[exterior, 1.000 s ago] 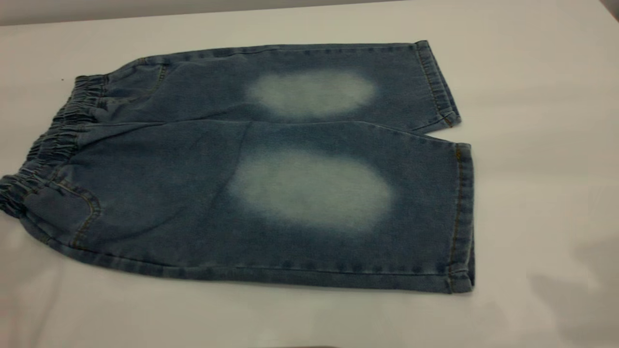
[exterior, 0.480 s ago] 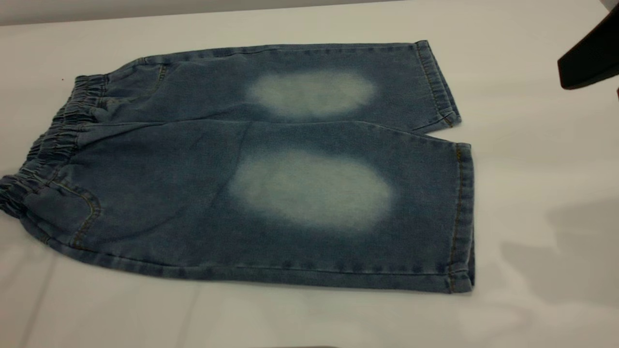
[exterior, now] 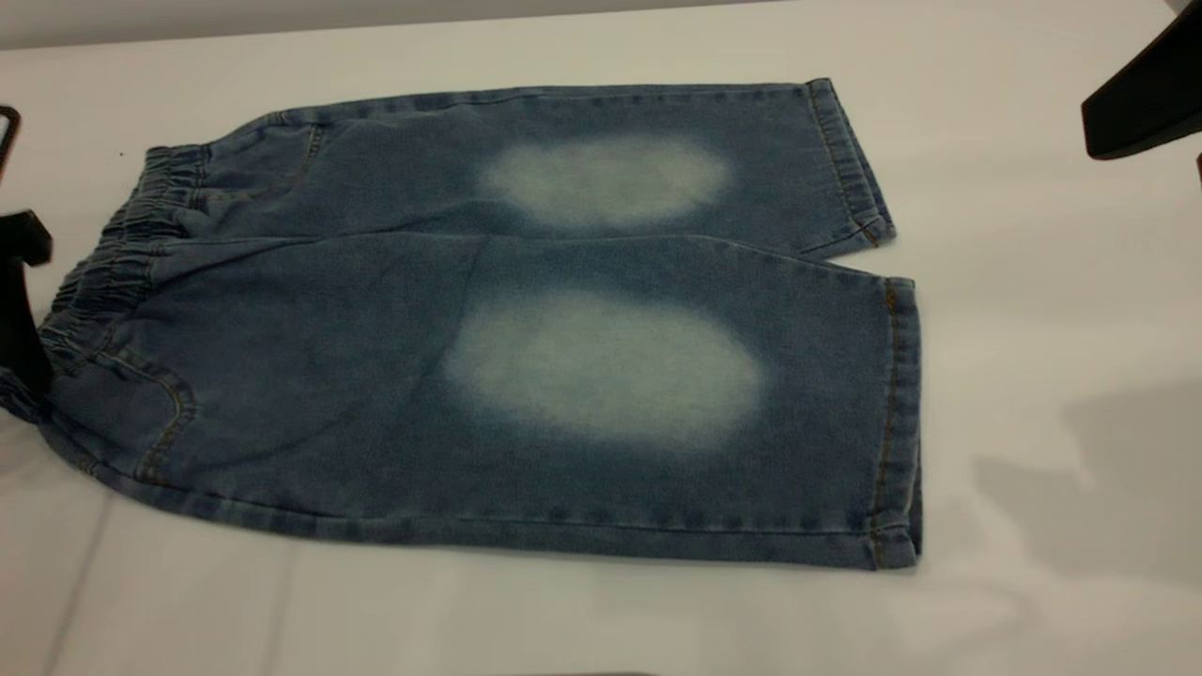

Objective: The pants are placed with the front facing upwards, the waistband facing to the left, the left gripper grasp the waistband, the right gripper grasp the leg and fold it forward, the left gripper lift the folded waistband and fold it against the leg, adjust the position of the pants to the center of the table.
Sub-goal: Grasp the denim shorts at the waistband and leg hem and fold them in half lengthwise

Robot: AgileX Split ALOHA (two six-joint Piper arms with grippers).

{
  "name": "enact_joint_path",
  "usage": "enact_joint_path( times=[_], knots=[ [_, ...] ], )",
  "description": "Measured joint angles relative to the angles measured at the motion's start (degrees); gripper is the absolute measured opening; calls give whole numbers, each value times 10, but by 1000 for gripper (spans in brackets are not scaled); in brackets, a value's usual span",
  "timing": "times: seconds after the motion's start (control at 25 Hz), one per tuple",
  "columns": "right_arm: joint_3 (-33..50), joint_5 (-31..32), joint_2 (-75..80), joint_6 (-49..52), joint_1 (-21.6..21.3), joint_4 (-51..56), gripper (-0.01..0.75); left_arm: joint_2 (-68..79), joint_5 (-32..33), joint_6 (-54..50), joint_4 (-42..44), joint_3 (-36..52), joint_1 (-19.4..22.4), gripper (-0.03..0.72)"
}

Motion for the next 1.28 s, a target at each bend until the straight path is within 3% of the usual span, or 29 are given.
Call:
enact_joint_path(
  times=[0.68, 0.8, 1.0, 1.28],
  knots=[
    [0, 0, 0, 0, 0, 0, 498, 50, -80, 1, -17, -1, 0, 489],
    [0, 6, 0, 1, 0, 0, 498, 56, -82, 1, -23, -4, 0, 404],
    [15, 37, 1, 8, 0, 3, 492, 55, -86, 2, -24, -6, -3, 106],
    [101, 22, 55, -21, 0, 74, 489, 38, -49, 42, -22, -40, -29, 82]
  ],
)
